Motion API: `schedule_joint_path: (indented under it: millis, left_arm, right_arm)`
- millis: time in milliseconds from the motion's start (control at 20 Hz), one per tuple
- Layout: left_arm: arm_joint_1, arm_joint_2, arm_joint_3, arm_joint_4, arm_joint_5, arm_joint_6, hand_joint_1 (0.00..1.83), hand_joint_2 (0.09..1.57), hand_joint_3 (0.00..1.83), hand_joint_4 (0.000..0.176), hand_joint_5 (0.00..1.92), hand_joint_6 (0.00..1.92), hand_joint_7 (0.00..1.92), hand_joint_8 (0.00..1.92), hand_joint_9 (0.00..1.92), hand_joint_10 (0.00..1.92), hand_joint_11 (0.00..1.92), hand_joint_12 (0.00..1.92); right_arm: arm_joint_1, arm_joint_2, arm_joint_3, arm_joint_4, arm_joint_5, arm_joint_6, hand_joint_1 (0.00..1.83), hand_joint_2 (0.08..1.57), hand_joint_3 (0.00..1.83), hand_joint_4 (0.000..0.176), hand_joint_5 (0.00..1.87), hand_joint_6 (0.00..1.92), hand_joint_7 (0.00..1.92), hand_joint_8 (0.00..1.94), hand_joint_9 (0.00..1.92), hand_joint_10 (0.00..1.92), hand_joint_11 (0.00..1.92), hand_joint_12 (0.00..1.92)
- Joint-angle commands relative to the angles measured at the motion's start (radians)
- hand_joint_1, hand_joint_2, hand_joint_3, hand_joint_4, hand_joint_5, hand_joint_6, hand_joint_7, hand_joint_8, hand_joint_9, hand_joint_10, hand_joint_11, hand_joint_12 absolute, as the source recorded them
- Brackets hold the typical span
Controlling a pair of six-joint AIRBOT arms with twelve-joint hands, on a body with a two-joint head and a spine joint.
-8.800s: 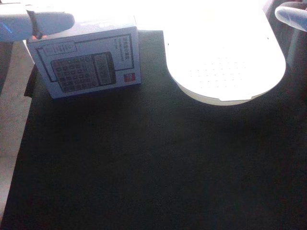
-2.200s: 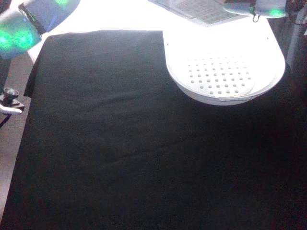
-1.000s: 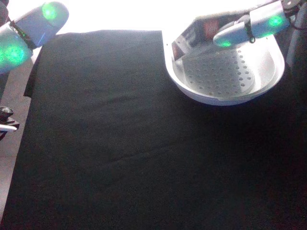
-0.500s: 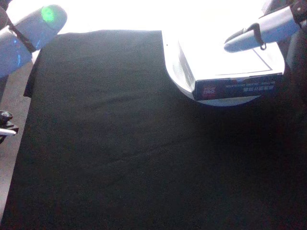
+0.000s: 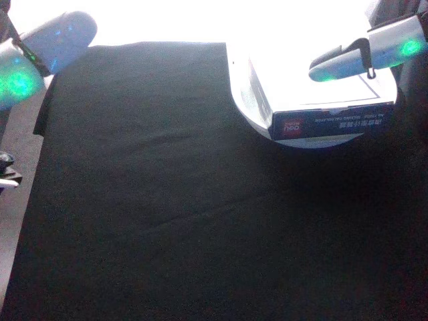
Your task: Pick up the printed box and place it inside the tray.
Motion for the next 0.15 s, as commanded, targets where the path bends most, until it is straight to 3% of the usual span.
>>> schedule_joint_path:
  millis: [0, 100]
  left_arm:
    - [-0.009, 0.014, -0.004, 0.011, -0.130, 0.010, 0.20, 0.92, 0.00, 0.175, 0.09, 0.01, 0.00, 0.00, 0.00, 0.00, 0.00, 0.00]
    - [-0.023, 0.021, -0.013, 0.033, -0.127, 0.023, 0.18, 0.90, 0.00, 0.176, 0.03, 0.00, 0.00, 0.00, 0.00, 0.00, 0.00, 0.00]
  right_arm:
    - [0.004, 0.010, -0.004, 0.027, 0.140, 0.005, 0.71, 0.53, 0.00, 0.176, 0.00, 0.00, 0.00, 0.00, 0.00, 0.00, 0.00, 0.00]
    - [-0.005, 0.015, -0.017, 0.028, 0.174, 0.010, 0.70, 0.56, 0.00, 0.176, 0.00, 0.00, 0.00, 0.00, 0.00, 0.00, 0.00, 0.00]
